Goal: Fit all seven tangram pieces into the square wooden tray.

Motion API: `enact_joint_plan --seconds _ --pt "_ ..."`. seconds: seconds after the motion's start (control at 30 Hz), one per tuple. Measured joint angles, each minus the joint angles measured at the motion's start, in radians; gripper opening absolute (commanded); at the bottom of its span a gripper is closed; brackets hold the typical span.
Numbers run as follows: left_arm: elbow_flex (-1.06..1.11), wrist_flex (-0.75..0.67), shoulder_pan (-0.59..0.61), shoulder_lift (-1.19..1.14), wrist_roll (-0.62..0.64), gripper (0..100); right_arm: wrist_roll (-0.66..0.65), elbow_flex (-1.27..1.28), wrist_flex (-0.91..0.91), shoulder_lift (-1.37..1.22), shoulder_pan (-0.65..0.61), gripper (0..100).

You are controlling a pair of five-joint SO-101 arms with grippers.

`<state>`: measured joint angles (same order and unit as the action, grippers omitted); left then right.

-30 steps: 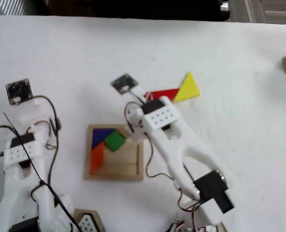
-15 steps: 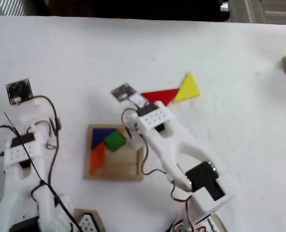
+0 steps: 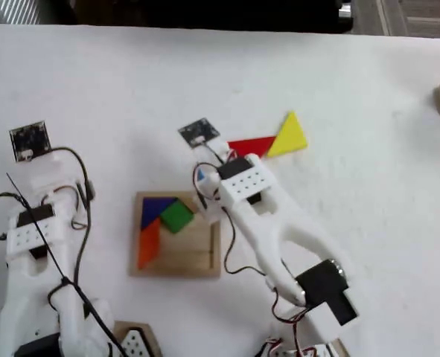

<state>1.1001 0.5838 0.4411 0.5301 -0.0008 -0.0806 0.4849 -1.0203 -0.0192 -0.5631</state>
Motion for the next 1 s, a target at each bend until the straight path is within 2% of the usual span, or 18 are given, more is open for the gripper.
enact_joint_plan --seconds 0.3,0.73,1.0 --pt "0.000 0.000 0.000 0.000 0.000 21 0.037 -0.018 0.020 -0.095 -0.006 19.3" --pt "0.000 0.000 0.000 0.000 0.000 21 0.037 -0.018 0.020 -0.080 -0.006 19.3" --pt "0.000 0.000 0.000 0.000 0.000 21 0.080 -0.011 0.049 -0.068 -0.037 19.3"
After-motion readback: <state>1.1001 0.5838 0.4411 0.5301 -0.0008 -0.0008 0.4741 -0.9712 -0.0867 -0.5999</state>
